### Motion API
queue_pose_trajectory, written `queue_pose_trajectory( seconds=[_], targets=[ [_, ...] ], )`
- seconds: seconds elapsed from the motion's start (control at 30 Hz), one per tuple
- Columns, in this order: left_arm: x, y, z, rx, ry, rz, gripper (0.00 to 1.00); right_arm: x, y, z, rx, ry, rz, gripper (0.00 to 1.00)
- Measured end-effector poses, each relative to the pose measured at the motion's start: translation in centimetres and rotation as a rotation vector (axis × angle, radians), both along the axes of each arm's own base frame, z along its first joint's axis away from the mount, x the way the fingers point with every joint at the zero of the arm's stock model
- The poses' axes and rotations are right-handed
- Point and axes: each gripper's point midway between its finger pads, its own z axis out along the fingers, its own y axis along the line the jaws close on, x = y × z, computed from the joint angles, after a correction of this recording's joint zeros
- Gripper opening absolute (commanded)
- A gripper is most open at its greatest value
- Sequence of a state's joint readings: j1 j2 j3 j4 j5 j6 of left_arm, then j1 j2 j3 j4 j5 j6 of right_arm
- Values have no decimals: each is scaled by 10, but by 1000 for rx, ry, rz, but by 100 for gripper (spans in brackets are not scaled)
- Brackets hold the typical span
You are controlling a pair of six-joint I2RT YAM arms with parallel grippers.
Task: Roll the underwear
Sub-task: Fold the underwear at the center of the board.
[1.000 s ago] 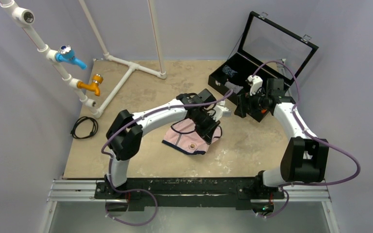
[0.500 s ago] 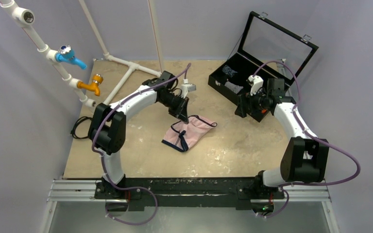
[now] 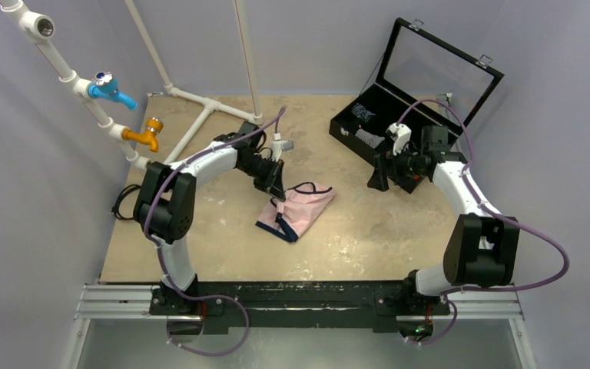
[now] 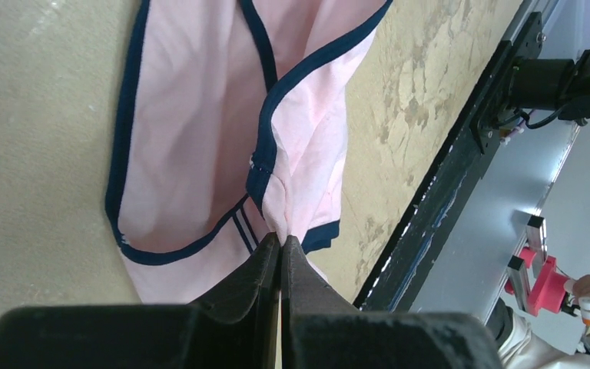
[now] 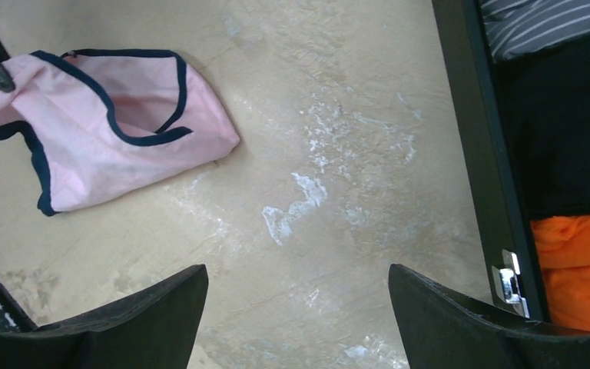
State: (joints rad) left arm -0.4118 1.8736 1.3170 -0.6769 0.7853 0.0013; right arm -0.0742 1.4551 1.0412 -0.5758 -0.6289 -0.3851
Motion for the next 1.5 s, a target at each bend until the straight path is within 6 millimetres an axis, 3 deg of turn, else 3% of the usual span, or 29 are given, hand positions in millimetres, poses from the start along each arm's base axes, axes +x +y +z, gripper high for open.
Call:
queue_pose_trajectory(
  seconds=[0.4, 0.7, 0.93, 1.1, 1.27, 1.5],
  targets=[
    [10, 12, -1, 3, -3, 39, 0, -8, 9, 3, 42, 5, 59, 88],
    [-3, 21, -17, 34, 45, 48, 2, -9, 10, -1, 45, 25, 65, 88],
    [-1, 28, -23, 66, 41, 67, 8, -10, 10, -1, 45, 27, 67, 88],
    [4, 34, -26, 84, 28, 80, 21, -11, 10, -1, 46, 29, 68, 88],
    [6, 38, -28, 102, 21, 87, 52, -11, 10, -1, 46, 30, 68, 88],
    [-5, 42, -34, 117, 49, 83, 56, -11, 10, -4, 49, 45, 69, 88]
  ],
)
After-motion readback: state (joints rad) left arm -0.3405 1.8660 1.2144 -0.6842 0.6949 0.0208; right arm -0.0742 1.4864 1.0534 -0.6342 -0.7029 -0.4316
